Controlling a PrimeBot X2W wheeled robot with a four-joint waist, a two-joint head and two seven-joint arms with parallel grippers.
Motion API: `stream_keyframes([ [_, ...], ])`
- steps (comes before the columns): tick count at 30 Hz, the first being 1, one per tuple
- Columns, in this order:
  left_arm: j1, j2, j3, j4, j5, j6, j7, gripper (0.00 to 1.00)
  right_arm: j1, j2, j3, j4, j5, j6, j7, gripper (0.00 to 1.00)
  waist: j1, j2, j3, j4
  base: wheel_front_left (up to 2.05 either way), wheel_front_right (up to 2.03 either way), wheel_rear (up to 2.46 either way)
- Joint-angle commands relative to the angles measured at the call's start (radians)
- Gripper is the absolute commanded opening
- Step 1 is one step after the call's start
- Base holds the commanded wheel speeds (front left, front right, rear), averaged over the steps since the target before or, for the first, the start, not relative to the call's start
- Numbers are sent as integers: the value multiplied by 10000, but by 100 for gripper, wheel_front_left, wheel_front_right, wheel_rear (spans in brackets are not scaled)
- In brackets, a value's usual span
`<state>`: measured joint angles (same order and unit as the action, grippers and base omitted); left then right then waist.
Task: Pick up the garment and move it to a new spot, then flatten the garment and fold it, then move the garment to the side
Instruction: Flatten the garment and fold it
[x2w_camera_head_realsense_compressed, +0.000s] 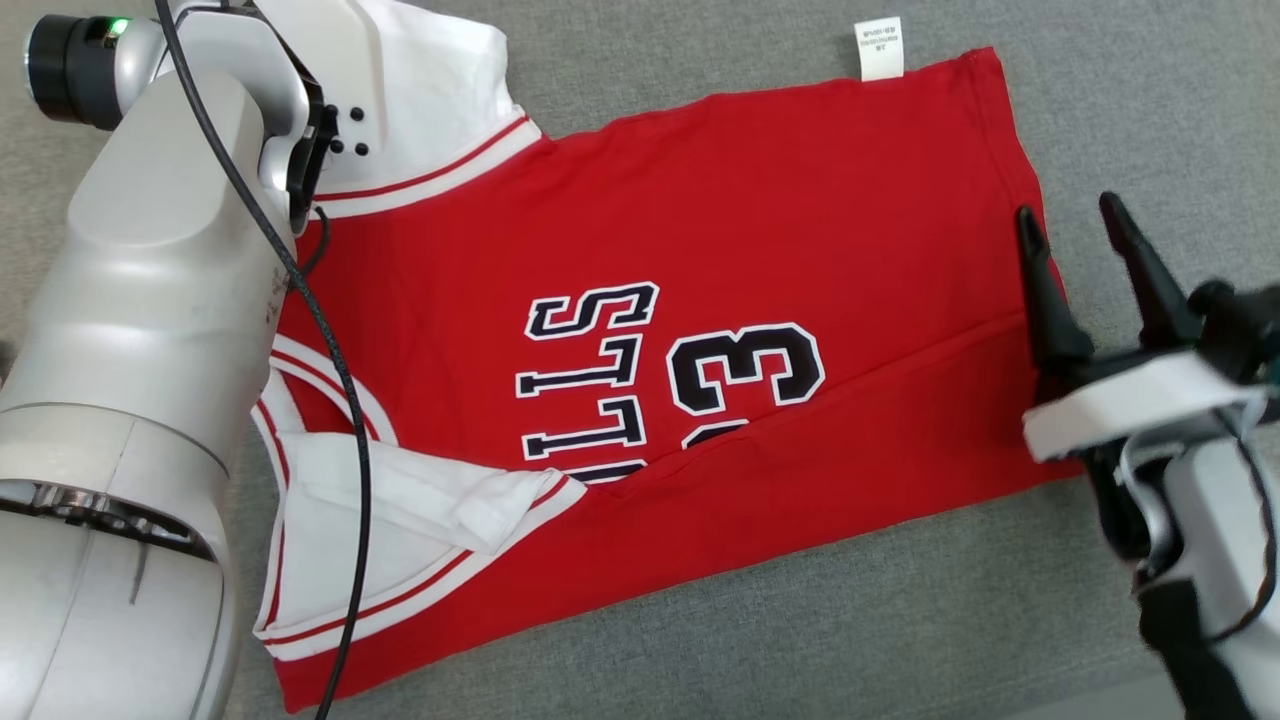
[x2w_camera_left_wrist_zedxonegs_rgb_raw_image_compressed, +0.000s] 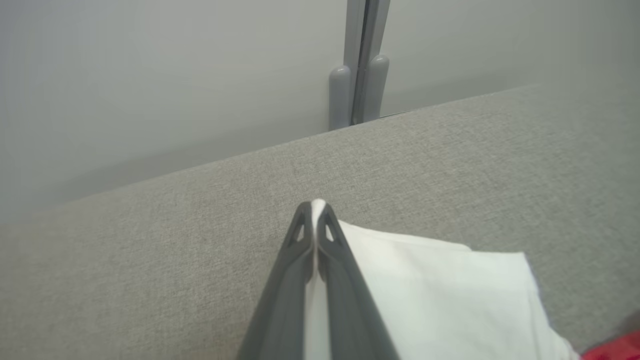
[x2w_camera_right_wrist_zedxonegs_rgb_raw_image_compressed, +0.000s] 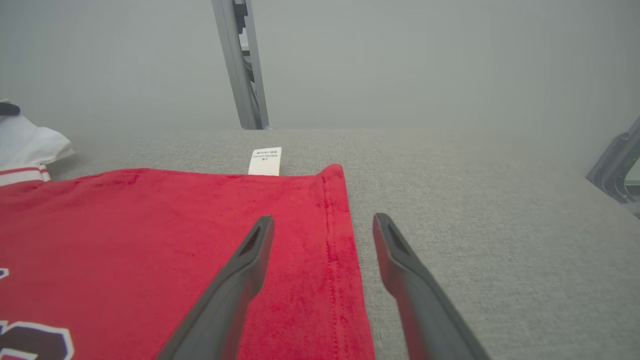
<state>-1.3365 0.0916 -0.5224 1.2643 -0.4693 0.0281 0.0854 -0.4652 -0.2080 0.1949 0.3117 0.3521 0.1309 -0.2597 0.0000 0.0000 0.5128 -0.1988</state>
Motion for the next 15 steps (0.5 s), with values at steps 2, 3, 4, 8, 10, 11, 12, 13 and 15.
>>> stream_keyframes([
  [2, 162, 35, 65, -85, -132, -203, -219, 0, -763, -329, 165, 654, 500, -1, 429, 100, 0, 0, -212, 165, 0, 0, 0],
  [3, 188, 29, 60, -102, -143, -295, -313, 0, -1095, -469, 303, 1017, 737, 0, 746, 100, 0, 0, -261, 205, 0, 0, 0],
  [4, 196, 25, 45, -125, -161, -382, -396, 0, -1429, -579, 408, 1365, 1007, 0, 1092, 100, 0, 0, -298, 238, 0, 0, 0],
  [8, 147, -41, 7, -273, -247, -692, -683, 0, -2876, -1053, 1059, 2475, 1868, 0, 2512, 100, 0, 0, -367, 406, 0, 0, 0],
  [10, 140, -50, -44, -326, -239, -766, -754, 0, -3522, -1187, 1359, 3022, 2052, -1, 3079, 100, 0, 0, -390, 454, 0, 0, 0],
  [11, 135, -58, -74, -356, -219, -779, -782, 0, -3826, -1211, 1529, 3317, 2119, -1, 3356, 100, 0, 0, -389, 478, 0, 0, 0],
  [12, 129, -70, -106, -374, -208, -807, -787, 0, -4106, -1206, 1662, 3571, 2199, -1, 3598, 100, 0, 0, -383, 506, 0, 0, 0],
  [13, 128, -79, -139, -396, -200, -824, -800, 0, -4400, -1179, 1793, 3853, 2300, -1, 3817, 100, 0, 0, -378, 537, 0, 0, 0],
  [15, 81, -96, -228, -454, -158, -863, -774, 0, -4915, -1126, 2038, 4347, 2506, -1, 4186, 100, 0, 0, -336, 608, 0, 0, 0],
])
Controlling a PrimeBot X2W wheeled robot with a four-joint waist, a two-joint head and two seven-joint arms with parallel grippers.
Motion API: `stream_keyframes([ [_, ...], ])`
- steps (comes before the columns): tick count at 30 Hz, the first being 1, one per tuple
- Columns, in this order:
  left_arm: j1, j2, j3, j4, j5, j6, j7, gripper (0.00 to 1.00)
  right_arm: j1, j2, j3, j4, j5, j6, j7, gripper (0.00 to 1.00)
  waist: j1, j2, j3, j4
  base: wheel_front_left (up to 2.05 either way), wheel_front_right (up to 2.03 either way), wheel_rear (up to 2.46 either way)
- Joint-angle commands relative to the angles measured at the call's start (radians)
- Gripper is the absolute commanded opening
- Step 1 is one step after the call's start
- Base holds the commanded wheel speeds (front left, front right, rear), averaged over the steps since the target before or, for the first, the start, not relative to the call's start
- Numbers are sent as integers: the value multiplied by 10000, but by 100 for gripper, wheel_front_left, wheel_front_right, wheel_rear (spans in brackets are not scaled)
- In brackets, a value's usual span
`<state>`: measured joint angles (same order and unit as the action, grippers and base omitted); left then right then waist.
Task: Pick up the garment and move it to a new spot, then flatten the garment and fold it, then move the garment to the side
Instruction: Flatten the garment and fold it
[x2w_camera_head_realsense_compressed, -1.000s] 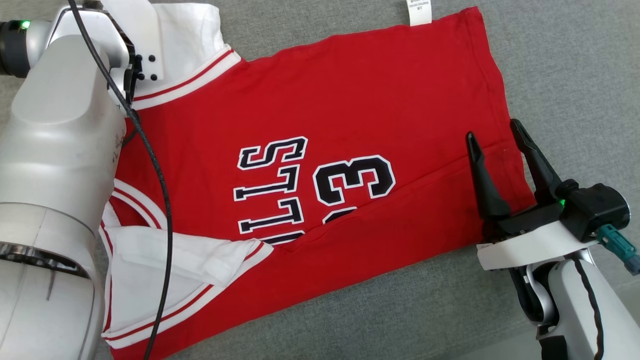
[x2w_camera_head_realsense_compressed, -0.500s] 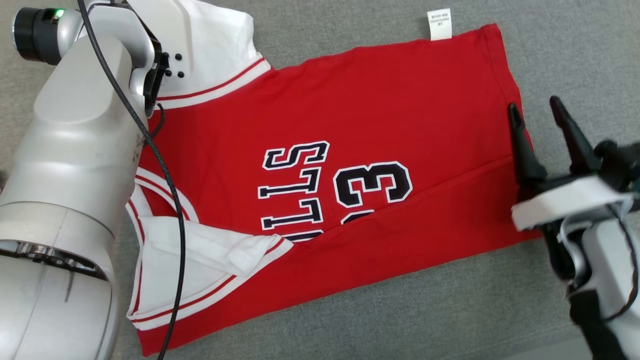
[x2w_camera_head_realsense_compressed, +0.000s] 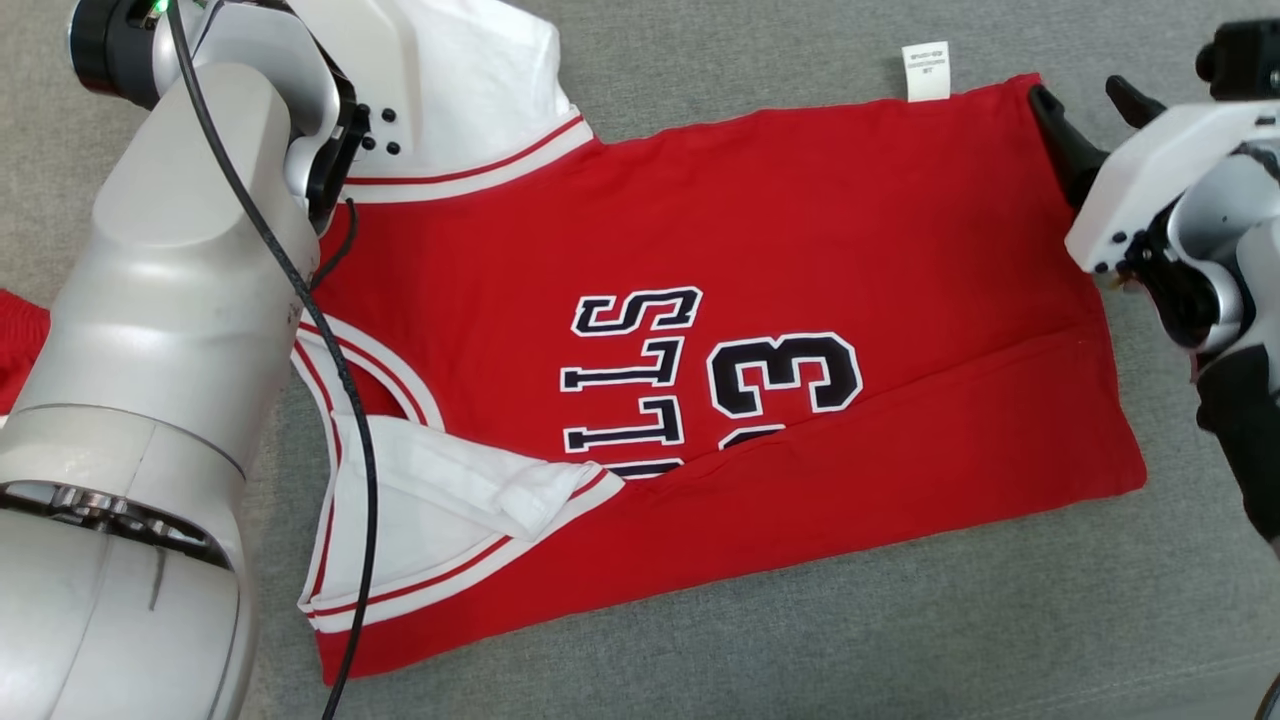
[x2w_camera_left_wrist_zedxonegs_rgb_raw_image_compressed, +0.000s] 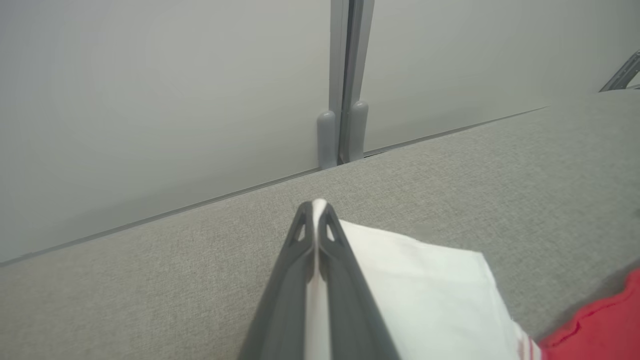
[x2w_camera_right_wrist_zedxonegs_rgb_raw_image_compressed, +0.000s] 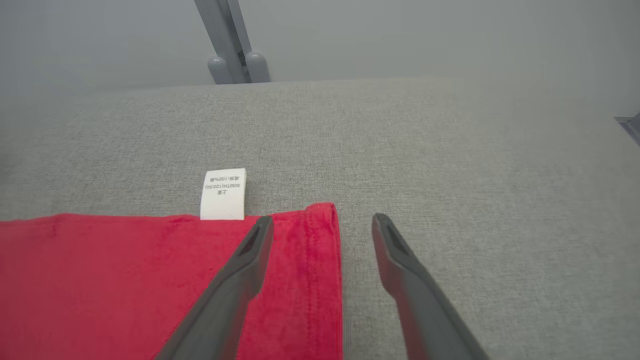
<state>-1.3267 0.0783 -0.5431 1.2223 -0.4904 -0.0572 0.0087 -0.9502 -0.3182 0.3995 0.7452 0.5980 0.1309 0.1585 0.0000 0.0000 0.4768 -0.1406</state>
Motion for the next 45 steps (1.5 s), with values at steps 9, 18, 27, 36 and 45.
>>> stream_keyframes([
  [9, -193, -91, -373, -426, 178, -48, 69, 0, -1573, 119, 1003, 1994, 754, -1, 1272, 100, 0, 0, 270, 392, 0, 0, 0],
  [18, -34, -123, -639, -862, 164, 15, 296, 0, -2436, 244, 1757, 3351, 897, -1, 1675, 100, 0, 0, 360, 698, 0, 0, 0],
  [27, 219, -38, -724, -1212, 67, 103, 365, 0, -2720, 180, 2507, 3874, 811, -3, 1121, 0, 0, 0, 212, 853, 0, 0, 0],
  [36, 326, 379, -619, -2234, 167, 345, -1257, 0, -3263, -8, 2711, 4170, 641, -1, -860, 0, 0, 0, 54, 846, 0, 0, 0],
  [45, 1373, 627, -429, -3130, -355, 67, -1680, 0, -2416, -292, 3005, 3769, 1161, -1, -2499, 0, 0, 0, -378, 908, 0, 0, 0],
])
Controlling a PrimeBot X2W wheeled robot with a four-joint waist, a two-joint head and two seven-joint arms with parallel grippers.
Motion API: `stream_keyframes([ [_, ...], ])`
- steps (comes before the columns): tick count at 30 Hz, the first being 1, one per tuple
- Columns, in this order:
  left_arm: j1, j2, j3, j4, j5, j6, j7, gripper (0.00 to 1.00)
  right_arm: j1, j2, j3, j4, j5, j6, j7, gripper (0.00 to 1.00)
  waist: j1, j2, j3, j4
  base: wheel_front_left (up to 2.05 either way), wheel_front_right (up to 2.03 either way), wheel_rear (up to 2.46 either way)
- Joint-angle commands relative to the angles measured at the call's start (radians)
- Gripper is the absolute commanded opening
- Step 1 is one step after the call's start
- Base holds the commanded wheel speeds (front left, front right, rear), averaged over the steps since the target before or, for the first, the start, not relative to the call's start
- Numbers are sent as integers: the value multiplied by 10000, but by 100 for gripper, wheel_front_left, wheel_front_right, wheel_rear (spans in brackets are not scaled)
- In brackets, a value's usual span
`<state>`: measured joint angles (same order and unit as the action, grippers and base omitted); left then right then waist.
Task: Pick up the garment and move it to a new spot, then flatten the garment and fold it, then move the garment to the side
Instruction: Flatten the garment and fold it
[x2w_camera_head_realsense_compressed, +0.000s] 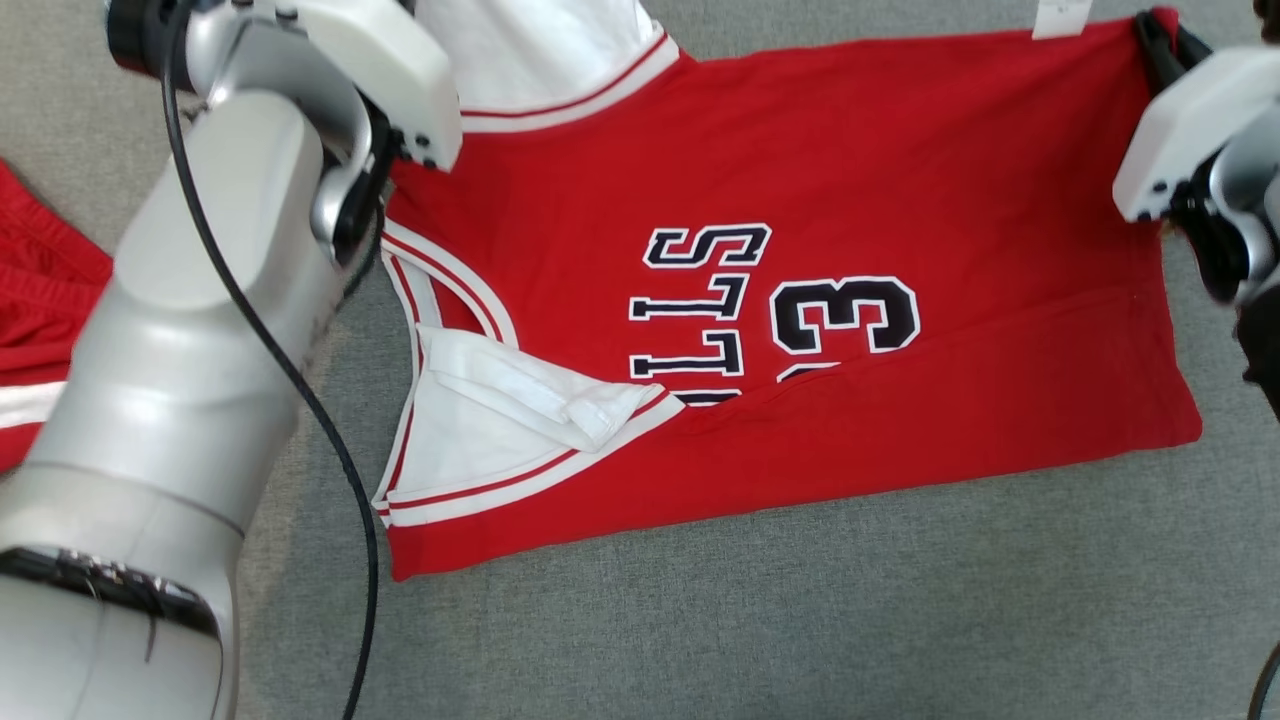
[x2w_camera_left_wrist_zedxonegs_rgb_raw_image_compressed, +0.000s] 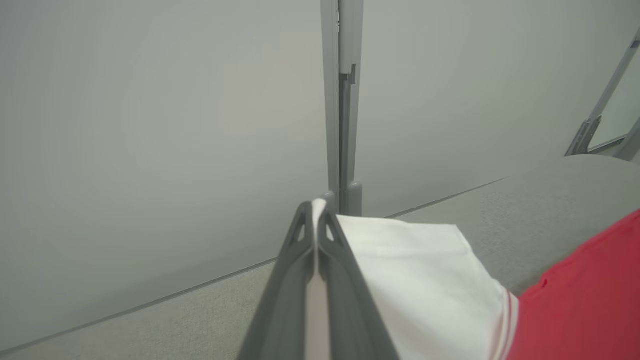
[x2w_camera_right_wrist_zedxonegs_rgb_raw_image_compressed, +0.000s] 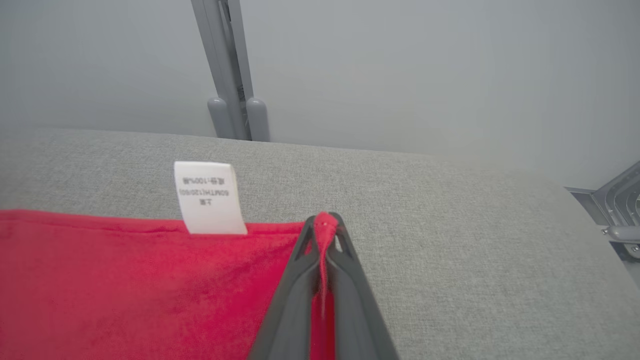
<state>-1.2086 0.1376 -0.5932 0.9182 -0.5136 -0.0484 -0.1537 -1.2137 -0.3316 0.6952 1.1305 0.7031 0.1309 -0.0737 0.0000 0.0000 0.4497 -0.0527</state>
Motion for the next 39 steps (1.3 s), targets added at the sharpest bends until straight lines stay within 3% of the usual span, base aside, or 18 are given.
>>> stream_keyframes([
  [1, 420, 63, 95, -258, -181, -43, -97, 0, 408, -226, 94, -165, 185, -1, -388, 0, 0, 0, -184, 46, 0, 0, 0],
  [9, 3033, 481, 398, -2497, -940, 158, -305, 0, 2439, -1002, 374, -1251, 1026, -1, -1704, 0, 0, 0, -983, 215, 0, 0, 0],
  [15, 5497, 1019, 536, -5138, -1435, 932, 172, 0, 3890, -1679, 310, -2338, 1334, -1, -1923, 0, 0, 0, -1440, 323, 0, 0, 0],
  [21, 7535, 1431, 513, -7641, -1847, 1784, 920, 0, 5032, -2120, -600, -3666, 789, -1, -1925, 0, 0, 0, -1511, 365, 0, 0, 0],
  [30, 8927, 1599, 303, -9443, -1996, 2548, 1439, 0, 6161, -1845, -1584, -4026, -259, -1, -1928, 0, 0, 0, -1318, 446, 0, 0, 0],
  [39, 9620, 1500, 53, -9812, -2159, 2931, 1765, 0, 6687, -1509, -2168, -3839, -800, -1, -1929, 0, 0, 0, -1155, 482, 0, 0, 0],
])
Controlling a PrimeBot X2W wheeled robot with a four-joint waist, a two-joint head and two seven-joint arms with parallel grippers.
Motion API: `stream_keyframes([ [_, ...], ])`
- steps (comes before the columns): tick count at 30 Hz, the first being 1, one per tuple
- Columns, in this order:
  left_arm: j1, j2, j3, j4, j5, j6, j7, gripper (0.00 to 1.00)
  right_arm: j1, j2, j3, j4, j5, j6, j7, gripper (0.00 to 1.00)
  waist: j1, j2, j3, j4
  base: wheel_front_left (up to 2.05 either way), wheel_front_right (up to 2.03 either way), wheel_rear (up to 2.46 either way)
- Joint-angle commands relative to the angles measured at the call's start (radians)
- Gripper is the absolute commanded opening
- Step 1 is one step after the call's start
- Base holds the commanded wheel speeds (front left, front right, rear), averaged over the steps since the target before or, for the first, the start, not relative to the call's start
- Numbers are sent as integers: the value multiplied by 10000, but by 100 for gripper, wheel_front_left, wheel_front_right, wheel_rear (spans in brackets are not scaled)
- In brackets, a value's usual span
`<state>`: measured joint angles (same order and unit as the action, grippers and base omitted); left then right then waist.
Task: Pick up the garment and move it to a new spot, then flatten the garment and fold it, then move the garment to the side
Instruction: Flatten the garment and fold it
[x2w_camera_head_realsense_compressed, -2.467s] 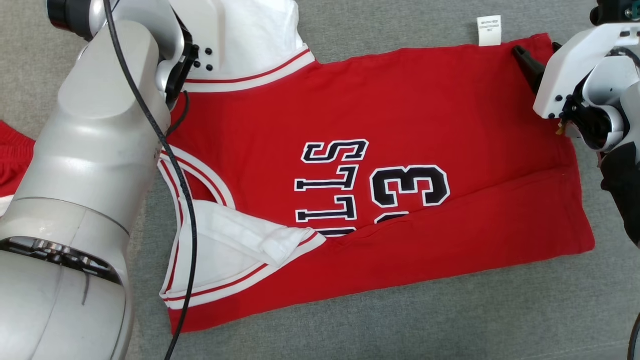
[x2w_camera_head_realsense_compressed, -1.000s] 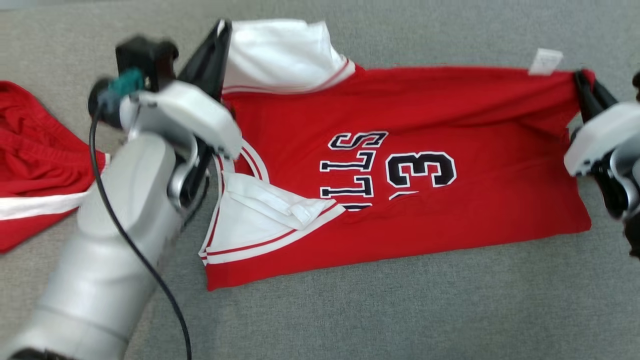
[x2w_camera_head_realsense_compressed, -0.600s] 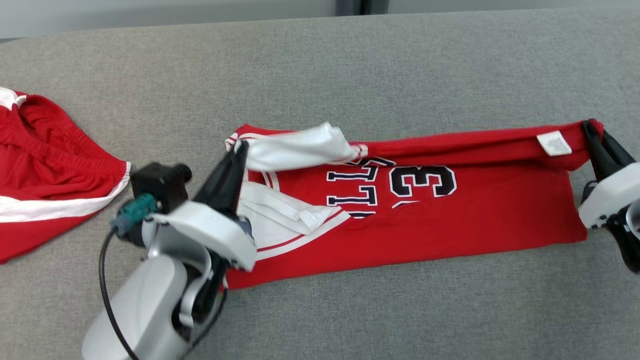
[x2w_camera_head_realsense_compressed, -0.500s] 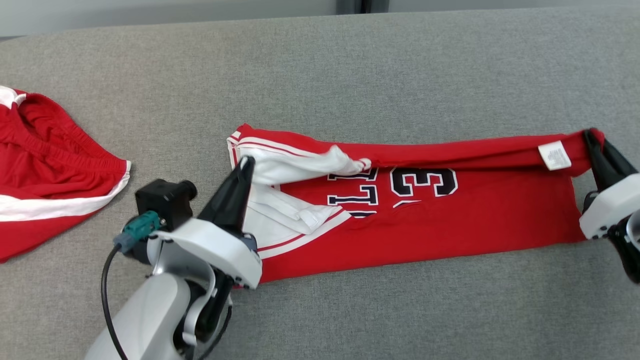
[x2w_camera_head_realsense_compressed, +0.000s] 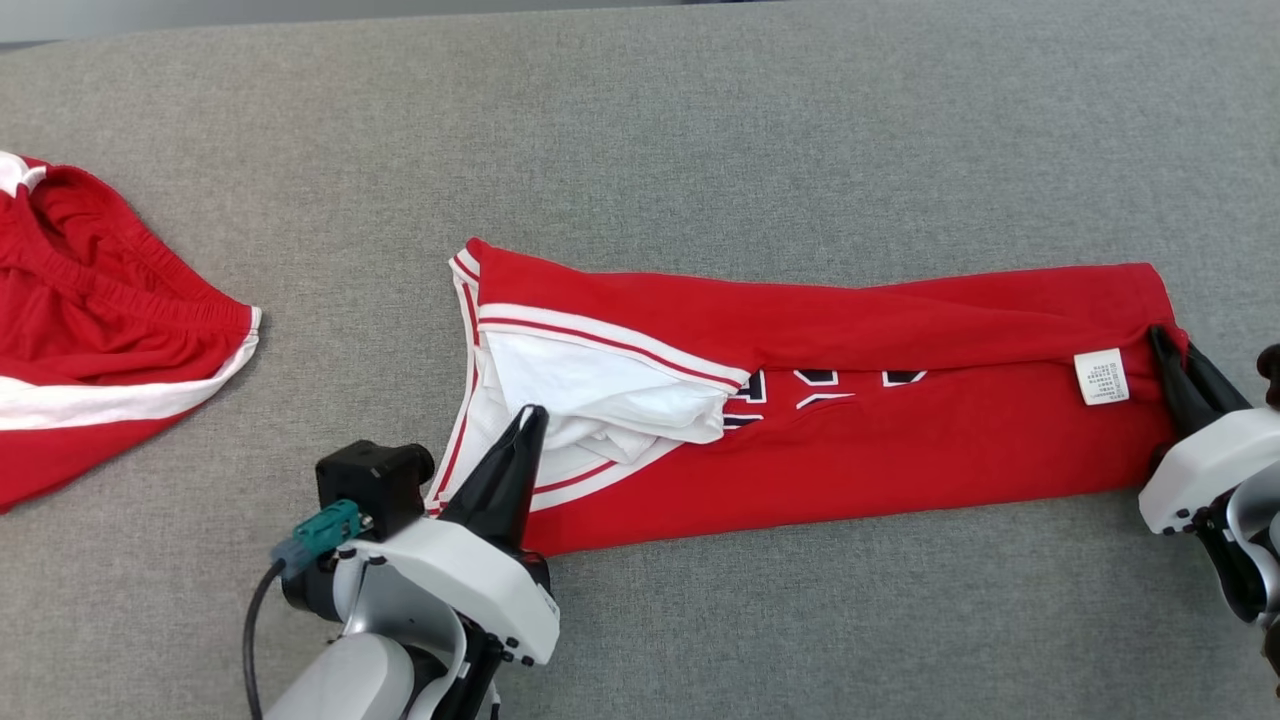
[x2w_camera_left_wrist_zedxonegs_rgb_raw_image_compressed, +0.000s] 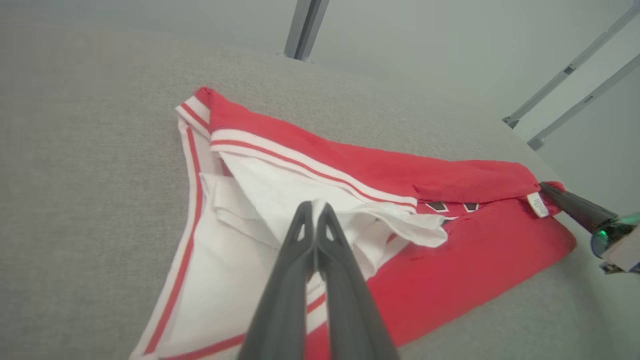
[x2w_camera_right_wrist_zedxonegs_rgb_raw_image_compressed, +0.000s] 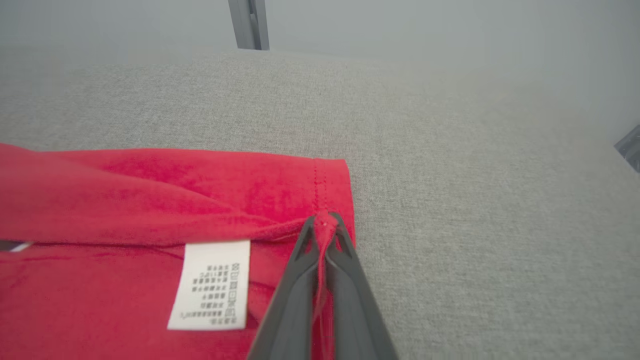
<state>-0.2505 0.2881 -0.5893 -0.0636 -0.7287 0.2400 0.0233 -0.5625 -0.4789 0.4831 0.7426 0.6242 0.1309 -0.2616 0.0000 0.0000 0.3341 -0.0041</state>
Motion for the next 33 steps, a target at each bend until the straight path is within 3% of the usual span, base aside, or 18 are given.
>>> stream_keyframes([
  [1, 97, -33, 21, 73, -48, 115, 40, 0, 209, 6, -105, 74, -67, -1, -50, 12, 0, 0, 3, -10, 0, 0, 0],
  [2, 138, -21, -18, 141, -35, 130, 61, 0, 208, 60, -192, 120, -105, -1, -50, 75, 0, 0, 3, -23, 0, 0, 0],
  [3, 145, -52, -14, 208, -10, 174, 24, 33, 184, 117, -296, 142, -164, -1, -50, 100, 0, 0, 0, -33, 0, 0, 0],
  [4, 143, -46, -19, 287, 12, 189, 21, 69, 170, 176, -386, 130, -210, -1, -51, 100, 0, 0, -5, -40, 0, 0, 0],
  [5, 137, -44, -32, 347, 29, 203, 18, 98, 166, 212, -495, 85, -292, -1, -52, 100, 0, 0, -14, -50, 0, 0, 0],
  [13, 211, -22, 137, 800, 176, 608, -188, 100, 424, 602, -1808, -925, -1479, -1, -51, 100, 0, 0, -418, -185, 0, 0, 0],
  [19, 481, -280, 555, 860, 183, 872, -1189, 100, 1051, 1400, -2473, -2310, -2395, -1, -50, 100, 0, 0, -1103, -252, 0, 0, 0],
  [25, 713, -679, 1077, 1353, 286, 671, -2572, 100, 1986, 2462, -2579, -3407, -2876, -1, -51, 100, 0, 0, -1895, -316, 0, 0, 0],
  [33, 1193, -1206, 2084, 1717, 1187, 308, -2889, 100, 2938, 3143, -2448, -4057, -3184, -1, -50, 100, 0, 0, -2645, -336, 0, 0, 0],
])
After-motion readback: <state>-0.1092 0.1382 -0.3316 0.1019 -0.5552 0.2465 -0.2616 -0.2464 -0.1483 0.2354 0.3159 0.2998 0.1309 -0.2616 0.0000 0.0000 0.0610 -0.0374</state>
